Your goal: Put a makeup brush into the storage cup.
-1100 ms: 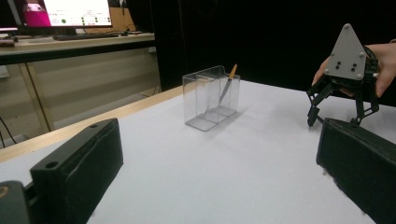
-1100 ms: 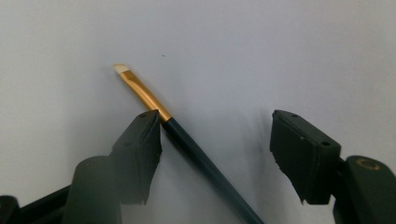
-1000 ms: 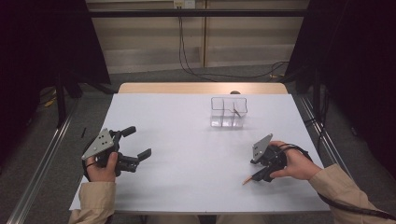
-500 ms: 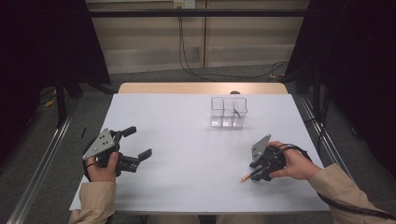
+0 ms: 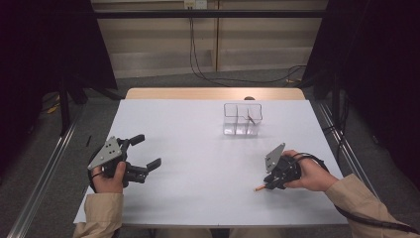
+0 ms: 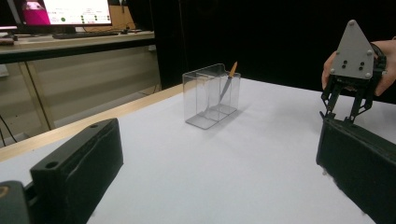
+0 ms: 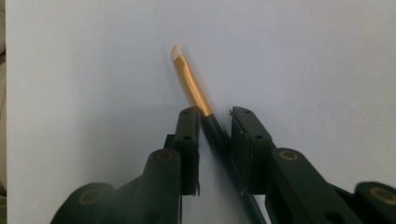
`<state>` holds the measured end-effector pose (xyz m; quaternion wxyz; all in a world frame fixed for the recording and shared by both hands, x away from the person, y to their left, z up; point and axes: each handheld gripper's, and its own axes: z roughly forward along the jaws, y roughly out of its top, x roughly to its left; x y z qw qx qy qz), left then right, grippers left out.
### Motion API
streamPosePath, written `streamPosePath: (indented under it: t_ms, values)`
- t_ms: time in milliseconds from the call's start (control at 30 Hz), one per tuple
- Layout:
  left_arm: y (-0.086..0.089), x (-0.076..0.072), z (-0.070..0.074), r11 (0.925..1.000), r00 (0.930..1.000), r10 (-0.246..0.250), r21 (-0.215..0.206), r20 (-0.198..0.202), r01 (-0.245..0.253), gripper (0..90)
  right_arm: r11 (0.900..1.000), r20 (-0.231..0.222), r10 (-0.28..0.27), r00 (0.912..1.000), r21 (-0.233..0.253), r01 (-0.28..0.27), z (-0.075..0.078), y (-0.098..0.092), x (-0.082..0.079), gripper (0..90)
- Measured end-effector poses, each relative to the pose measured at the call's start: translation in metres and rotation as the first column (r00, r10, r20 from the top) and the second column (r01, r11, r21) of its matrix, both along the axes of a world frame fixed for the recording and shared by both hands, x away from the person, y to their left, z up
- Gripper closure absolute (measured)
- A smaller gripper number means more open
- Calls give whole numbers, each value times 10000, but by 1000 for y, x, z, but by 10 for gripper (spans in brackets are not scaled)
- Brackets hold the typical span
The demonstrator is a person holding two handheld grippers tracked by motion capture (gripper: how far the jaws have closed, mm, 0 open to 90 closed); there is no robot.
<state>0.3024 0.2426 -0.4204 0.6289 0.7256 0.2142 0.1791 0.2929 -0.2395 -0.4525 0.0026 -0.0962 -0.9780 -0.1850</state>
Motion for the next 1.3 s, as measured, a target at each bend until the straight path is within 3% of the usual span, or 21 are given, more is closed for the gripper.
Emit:
streamPosePath:
  t_ms: [200,700,1100,1300]
  values:
    - [0,0,0,10000,10000,20,-14,-8,-20,4,10000,-1,-70,10000,-27,70,0,2,1,833]
    - [-1,0,-1,10000,10000,-3,28,-11,3,4,9979,-210,-644,9977,51,645,0,1,1,835]
    - [-2,1,-1,10000,10000,-43,48,-12,43,5,9969,-350,-780,9963,-125,776,0,4,3,825]
    - [-2,1,-1,9999,10000,-64,104,-53,64,4,9970,-188,-732,9971,-259,727,0,5,1,837]
